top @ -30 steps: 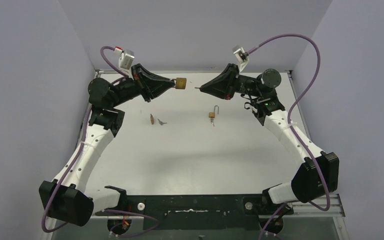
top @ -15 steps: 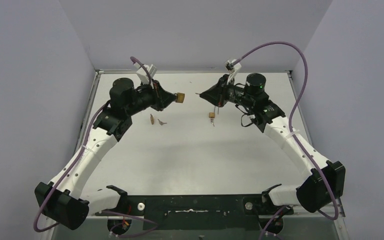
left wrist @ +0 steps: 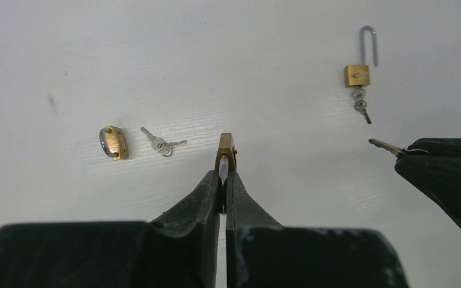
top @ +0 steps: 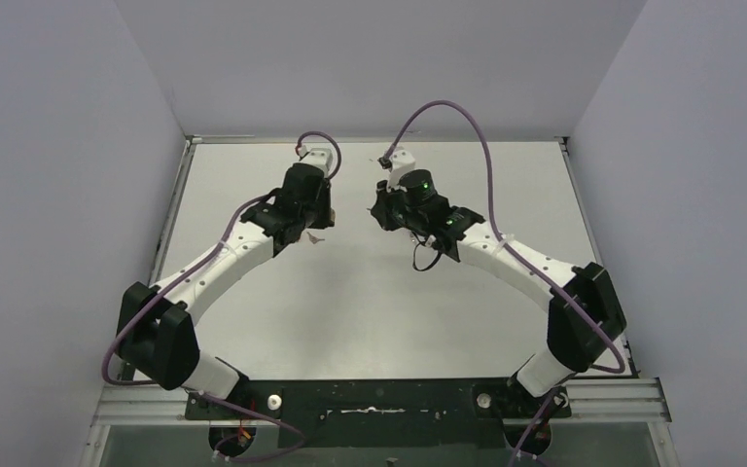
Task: Lock with the key
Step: Place the lock at the center of the board.
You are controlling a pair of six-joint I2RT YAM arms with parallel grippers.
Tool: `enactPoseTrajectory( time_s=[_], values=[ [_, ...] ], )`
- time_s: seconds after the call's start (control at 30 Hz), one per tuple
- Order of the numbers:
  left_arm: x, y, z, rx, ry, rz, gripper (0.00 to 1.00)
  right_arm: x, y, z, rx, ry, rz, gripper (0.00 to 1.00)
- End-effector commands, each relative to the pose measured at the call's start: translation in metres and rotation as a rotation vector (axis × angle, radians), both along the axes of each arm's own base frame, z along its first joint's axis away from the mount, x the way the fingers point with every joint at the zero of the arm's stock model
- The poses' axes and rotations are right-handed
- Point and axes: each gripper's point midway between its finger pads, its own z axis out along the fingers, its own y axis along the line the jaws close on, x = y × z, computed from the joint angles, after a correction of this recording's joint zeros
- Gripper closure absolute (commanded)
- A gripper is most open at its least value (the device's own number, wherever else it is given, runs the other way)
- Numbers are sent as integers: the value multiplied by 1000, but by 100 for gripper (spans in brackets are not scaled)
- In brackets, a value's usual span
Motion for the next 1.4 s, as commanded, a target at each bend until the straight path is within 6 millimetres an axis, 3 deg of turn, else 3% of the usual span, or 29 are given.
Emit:
enactPoseTrajectory(
  time_s=[0.0,0.3,0.5,0.73,0.9,1.37],
  values=[
    [25,-4,19,-7,-78,80,100,41,4,-2,79,-50,-180,100],
    [43,-21,-30,-20,-12,104,100,70,45,-65,89,52,-171,100],
    [49,-23,-55,-2,26,122,100,81,54,-84,112,68,-187,100],
    [56,-25,-75,0,47,157,100,77,68,-102,164,118,-156,100],
    [58,-27,-81,-8,59,171,100,72,69,-122,180,168,-166,100],
    [62,-22,-93,26,69,201,100,64,51,-143,155,220,-253,100]
  ],
)
